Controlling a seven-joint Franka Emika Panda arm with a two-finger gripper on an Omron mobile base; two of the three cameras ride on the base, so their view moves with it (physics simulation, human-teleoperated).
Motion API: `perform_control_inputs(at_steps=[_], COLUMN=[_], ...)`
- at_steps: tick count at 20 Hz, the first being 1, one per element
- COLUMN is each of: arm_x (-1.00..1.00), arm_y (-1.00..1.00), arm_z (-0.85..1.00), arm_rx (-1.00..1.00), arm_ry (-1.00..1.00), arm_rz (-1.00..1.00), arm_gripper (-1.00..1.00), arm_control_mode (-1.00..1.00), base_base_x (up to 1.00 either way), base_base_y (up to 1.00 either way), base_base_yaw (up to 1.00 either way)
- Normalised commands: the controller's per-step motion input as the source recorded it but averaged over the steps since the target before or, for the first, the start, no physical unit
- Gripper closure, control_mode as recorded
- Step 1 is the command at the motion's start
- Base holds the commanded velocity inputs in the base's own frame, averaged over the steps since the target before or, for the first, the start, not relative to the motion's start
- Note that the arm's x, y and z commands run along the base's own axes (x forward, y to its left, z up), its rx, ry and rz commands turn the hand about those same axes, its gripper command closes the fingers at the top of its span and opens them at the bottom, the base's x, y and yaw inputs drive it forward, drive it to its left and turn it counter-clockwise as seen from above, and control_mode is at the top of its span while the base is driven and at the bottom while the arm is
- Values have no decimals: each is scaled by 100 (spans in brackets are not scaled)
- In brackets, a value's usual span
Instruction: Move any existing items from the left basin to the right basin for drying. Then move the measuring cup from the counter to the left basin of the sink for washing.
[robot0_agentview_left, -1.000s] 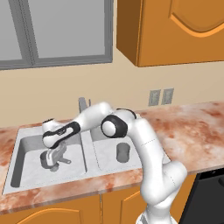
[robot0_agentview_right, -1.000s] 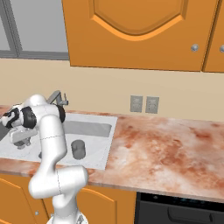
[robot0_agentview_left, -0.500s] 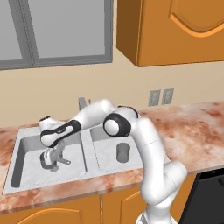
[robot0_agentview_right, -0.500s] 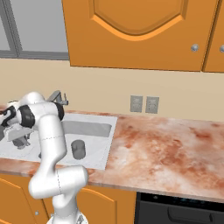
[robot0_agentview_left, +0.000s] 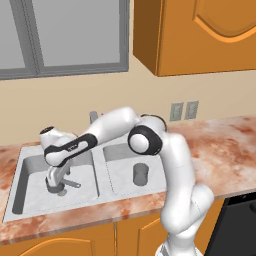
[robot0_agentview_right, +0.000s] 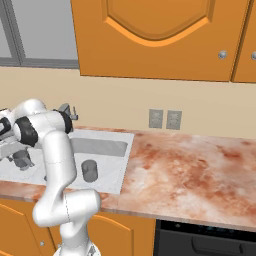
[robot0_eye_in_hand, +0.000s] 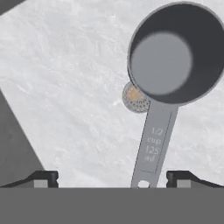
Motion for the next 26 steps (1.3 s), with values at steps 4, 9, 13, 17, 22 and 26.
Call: perform_control_inputs(at_steps=[4, 9, 13, 17, 22, 26], arm_x=[-38, -47, -53, -51, -53, -60], arm_y=[-14, -17, -18, -16, -13, -12], arm_z=[57, 60, 66, 70, 73, 73], arm_rx=[0, 0, 0, 0, 0, 0], arm_ry=[-12, -10, -8, -6, -6, -5], arm_rz=[0, 0, -1, 0, 0, -1], arm_gripper=[-100, -100, -100, -100, -100, -100], arm_control_mode=[-100, -100, -100, -100, -100, -100], base_base_x=[0, 0, 0, 0, 0, 0], base_base_y=[0, 0, 0, 0, 0, 0], base_base_yaw=[0, 0, 0, 0, 0, 0])
